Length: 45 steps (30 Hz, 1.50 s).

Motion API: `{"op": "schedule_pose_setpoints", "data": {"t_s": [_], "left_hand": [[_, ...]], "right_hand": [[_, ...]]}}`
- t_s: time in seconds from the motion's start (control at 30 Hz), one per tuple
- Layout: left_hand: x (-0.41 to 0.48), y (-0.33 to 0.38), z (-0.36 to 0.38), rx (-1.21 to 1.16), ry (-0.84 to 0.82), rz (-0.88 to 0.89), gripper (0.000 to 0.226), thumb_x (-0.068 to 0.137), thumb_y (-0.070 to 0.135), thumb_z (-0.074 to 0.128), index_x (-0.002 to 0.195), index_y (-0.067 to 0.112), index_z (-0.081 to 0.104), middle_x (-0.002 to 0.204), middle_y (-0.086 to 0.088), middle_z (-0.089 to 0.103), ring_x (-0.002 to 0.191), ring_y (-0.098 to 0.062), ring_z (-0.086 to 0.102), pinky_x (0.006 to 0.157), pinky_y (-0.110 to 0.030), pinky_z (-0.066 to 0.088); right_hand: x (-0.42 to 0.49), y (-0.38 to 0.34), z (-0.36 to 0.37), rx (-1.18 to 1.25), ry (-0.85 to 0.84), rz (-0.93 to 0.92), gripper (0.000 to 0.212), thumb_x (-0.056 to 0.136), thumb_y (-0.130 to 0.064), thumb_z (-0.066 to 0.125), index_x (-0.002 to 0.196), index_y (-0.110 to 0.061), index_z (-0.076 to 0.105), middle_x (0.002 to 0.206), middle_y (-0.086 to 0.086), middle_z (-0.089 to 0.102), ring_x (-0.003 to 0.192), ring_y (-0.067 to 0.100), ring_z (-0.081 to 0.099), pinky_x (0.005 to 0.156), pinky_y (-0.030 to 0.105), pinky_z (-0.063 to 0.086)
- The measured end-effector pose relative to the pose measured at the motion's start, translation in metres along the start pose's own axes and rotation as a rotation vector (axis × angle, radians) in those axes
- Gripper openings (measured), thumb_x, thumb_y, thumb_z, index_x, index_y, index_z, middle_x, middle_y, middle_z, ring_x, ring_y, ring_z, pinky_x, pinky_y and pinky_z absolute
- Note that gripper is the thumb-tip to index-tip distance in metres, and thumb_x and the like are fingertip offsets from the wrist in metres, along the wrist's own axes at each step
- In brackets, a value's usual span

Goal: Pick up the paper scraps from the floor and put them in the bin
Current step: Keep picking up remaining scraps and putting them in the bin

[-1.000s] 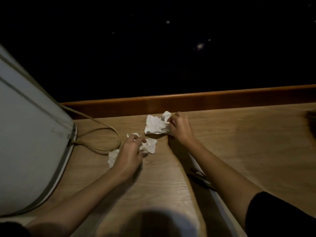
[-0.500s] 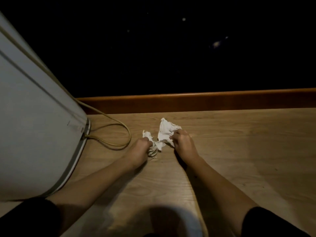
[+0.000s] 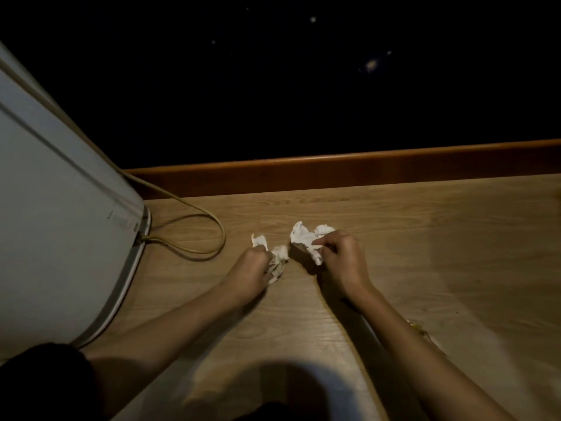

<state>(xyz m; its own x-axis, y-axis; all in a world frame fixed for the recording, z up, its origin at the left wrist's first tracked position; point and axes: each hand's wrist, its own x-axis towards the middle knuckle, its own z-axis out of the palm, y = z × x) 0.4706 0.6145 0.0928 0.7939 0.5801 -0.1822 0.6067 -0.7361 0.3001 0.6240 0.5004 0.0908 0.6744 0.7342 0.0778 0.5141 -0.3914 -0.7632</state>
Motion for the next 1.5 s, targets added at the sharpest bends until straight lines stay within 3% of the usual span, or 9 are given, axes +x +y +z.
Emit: {"op": "schedule_pose_setpoints", "data": {"t_s": [0.17,0.4,0.53,0.7,0.83,1.07,1.2,1.3,1.5], "left_hand": [[0.007,-0.005,0.012,0.049,0.065,0.095,0.017,0.080,0.002,0.051,0.094,0.001,0.062,0.104,-0.020,0.062,0.094,-0.032,0.057,0.078,-0.036,0.046],[0.023,0.012,0.005,-0.075,0.150,0.194,0.022,0.087,0.011,0.054,0.108,0.014,0.058,0.115,-0.007,0.058,0.102,-0.021,0.053,0.087,-0.035,0.049],[0.037,0.044,0.013,-0.098,0.166,0.365,0.016,0.086,0.012,0.056,0.102,0.011,0.059,0.109,-0.007,0.060,0.099,-0.020,0.052,0.084,-0.032,0.047],[0.048,0.064,0.026,-0.047,0.127,0.478,0.013,0.081,0.005,0.057,0.092,0.009,0.060,0.101,-0.013,0.062,0.095,-0.026,0.054,0.081,-0.035,0.045],[0.056,0.085,0.024,-0.054,0.083,0.556,0.011,0.081,0.008,0.059,0.092,0.010,0.062,0.099,-0.010,0.063,0.090,-0.023,0.055,0.078,-0.035,0.047],[0.071,0.144,0.013,-0.124,0.045,0.691,0.012,0.083,0.013,0.057,0.095,0.015,0.060,0.103,-0.005,0.061,0.093,-0.017,0.055,0.081,-0.035,0.051],[0.058,0.161,0.041,-0.089,-0.009,0.777,0.009,0.082,0.014,0.056,0.091,0.013,0.060,0.097,-0.008,0.062,0.091,-0.021,0.054,0.081,-0.038,0.049],[0.048,0.164,0.060,-0.020,-0.038,0.837,0.007,0.081,0.008,0.056,0.088,0.008,0.060,0.094,-0.011,0.063,0.088,-0.024,0.054,0.076,-0.035,0.048],[0.053,0.173,0.048,0.030,-0.098,0.909,0.010,0.082,0.008,0.055,0.089,0.006,0.062,0.096,-0.012,0.063,0.089,-0.026,0.056,0.075,-0.035,0.048]], "right_hand": [[-0.008,0.007,-0.012,-0.013,0.027,-0.012,0.021,0.081,0.004,0.060,0.092,-0.009,0.073,0.105,0.008,0.069,0.099,0.018,0.059,0.088,0.026,0.044],[-0.056,0.048,-0.057,-0.136,0.021,0.062,0.022,0.083,-0.001,0.061,0.100,-0.012,0.070,0.113,0.006,0.063,0.107,0.022,0.055,0.089,0.026,0.040],[-0.122,0.062,-0.043,-0.397,-0.027,-0.032,0.033,0.081,-0.008,0.063,0.112,-0.018,0.062,0.117,0.000,0.058,0.104,0.024,0.051,0.086,0.036,0.050],[-0.130,0.073,-0.036,-0.288,-0.041,-0.064,0.032,0.075,0.005,0.061,0.101,-0.012,0.064,0.102,0.010,0.062,0.094,0.026,0.052,0.077,0.029,0.041],[-0.095,0.078,-0.069,-0.258,-0.061,0.027,0.022,0.080,-0.012,0.054,0.096,-0.009,0.069,0.101,0.013,0.065,0.096,0.030,0.057,0.081,0.026,0.039],[-0.085,0.093,-0.152,-0.236,0.183,0.111,0.017,0.080,-0.002,0.059,0.094,-0.005,0.069,0.100,0.016,0.065,0.091,0.029,0.060,0.077,0.026,0.040],[-0.148,0.115,-0.114,-0.332,0.090,0.108,0.026,0.088,-0.016,0.051,0.112,-0.011,0.061,0.119,0.010,0.056,0.109,0.023,0.049,0.090,0.027,0.039],[-0.171,0.121,-0.086,-0.366,0.155,0.103,0.017,0.087,-0.007,0.053,0.101,-0.014,0.059,0.107,0.004,0.056,0.097,0.018,0.046,0.079,0.029,0.043],[-0.121,0.126,-0.124,-0.321,0.039,0.240,0.015,0.078,0.007,0.046,0.087,-0.001,0.055,0.097,0.021,0.059,0.090,0.034,0.055,0.066,0.027,0.034]]}}
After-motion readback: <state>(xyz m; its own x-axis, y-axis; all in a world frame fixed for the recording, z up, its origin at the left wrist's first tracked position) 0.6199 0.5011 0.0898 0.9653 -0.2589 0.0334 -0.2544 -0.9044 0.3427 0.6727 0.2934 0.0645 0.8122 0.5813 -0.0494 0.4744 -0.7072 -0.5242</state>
